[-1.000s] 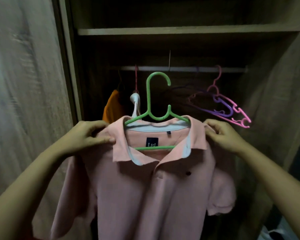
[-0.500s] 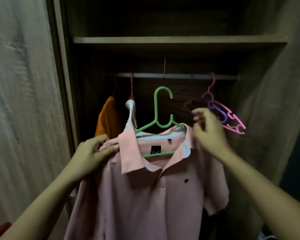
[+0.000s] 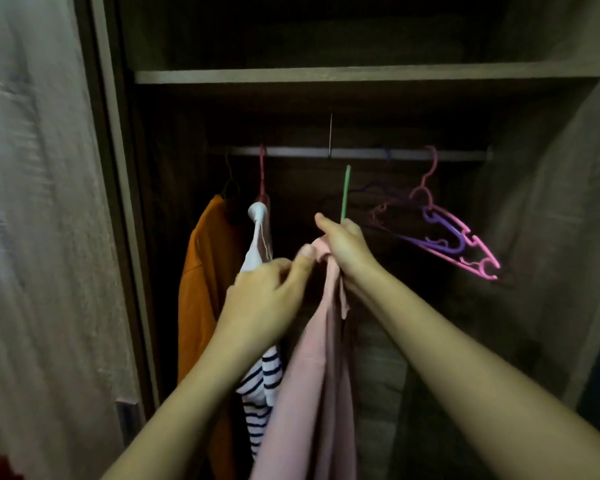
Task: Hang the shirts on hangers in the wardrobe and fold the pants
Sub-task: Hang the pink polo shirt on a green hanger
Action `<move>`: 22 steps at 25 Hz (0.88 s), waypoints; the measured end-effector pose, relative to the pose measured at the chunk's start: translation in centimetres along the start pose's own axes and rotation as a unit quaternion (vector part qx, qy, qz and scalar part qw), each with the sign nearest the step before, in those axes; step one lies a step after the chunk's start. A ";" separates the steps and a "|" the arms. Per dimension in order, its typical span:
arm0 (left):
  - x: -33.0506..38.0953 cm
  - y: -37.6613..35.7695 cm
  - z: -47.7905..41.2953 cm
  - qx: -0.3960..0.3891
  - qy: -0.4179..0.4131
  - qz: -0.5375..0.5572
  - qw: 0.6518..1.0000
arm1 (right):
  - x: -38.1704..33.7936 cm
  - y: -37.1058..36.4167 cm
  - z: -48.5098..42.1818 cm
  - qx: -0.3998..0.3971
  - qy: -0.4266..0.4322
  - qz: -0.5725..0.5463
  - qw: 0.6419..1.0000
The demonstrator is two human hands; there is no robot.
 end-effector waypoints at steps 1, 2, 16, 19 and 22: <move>-0.7 0.0 -1.5 0.029 0.009 -0.006 1.000 | 0.0 0.2 -1.0 -0.024 -0.001 -0.029 0.999; -1.8 -0.3 -3.1 0.052 0.023 -0.042 0.997 | 0.1 0.3 -1.8 -0.053 0.000 -0.054 0.997; -7.5 -4.9 -10.7 0.072 0.053 -0.138 0.986 | -3.5 -4.6 -14.4 -0.129 0.089 0.114 0.981; -6.9 -4.9 -10.7 0.074 0.045 -0.133 0.987 | -2.1 -4.8 -15.7 -0.144 0.074 0.182 0.970; -6.1 -4.9 -10.5 0.059 0.035 -0.125 0.990 | -0.3 -4.7 -16.1 -0.136 0.079 0.204 0.966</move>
Point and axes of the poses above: each hand's wrist, its own z-axis away from the middle knuckle, its own y-axis out of the back of the hand, x = y × z, the point moved 1 cm from there along -z, towards the middle knuckle
